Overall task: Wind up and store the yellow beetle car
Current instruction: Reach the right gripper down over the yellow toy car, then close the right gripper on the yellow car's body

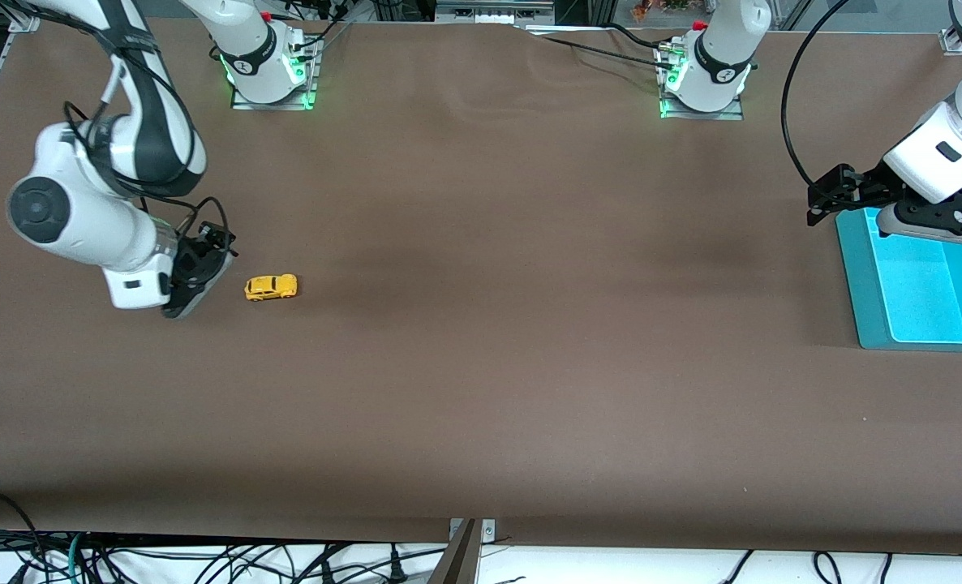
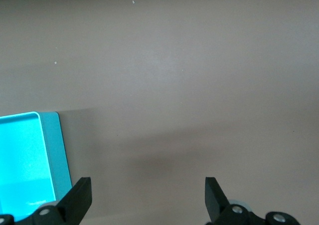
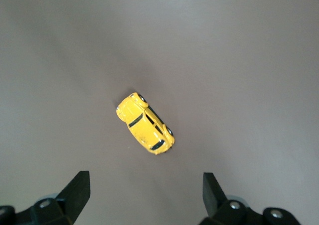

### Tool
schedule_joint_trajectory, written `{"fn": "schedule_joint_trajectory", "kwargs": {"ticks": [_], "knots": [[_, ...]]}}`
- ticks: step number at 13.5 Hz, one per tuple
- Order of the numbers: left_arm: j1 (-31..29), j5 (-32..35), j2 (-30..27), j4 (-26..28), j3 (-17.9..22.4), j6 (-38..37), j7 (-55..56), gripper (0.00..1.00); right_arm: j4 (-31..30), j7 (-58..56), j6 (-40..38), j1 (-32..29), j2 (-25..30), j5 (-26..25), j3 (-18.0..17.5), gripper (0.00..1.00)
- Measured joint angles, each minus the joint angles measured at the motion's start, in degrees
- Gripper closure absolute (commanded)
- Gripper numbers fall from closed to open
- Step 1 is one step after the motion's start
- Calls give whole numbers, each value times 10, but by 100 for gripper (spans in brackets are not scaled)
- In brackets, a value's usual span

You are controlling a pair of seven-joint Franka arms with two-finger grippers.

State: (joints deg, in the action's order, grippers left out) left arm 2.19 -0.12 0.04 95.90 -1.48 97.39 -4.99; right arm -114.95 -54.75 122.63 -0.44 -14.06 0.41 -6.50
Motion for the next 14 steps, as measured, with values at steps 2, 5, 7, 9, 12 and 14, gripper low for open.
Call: {"fn": "schedule_joint_trajectory", "kwargs": {"ticks": [2,5,7,9,12,14], "knots": [[0,0,0,0,-1,0,0,0,-59,-84,73,0,-1,0,0,0],[1,0,0,0,-2,0,0,0,-135,-160,168,1,-6,0,-2,0],[1,0,0,0,-3,0,0,0,-163,-204,219,1,-16,0,-2,0],[1,0,0,-1,-3,0,0,0,-169,-235,252,1,-31,0,-2,0],[1,0,0,-1,-4,0,0,0,-166,-254,277,1,-46,0,-11,0],[1,0,0,-1,-5,0,0,0,-162,-254,291,2,-53,0,-21,9]]}}
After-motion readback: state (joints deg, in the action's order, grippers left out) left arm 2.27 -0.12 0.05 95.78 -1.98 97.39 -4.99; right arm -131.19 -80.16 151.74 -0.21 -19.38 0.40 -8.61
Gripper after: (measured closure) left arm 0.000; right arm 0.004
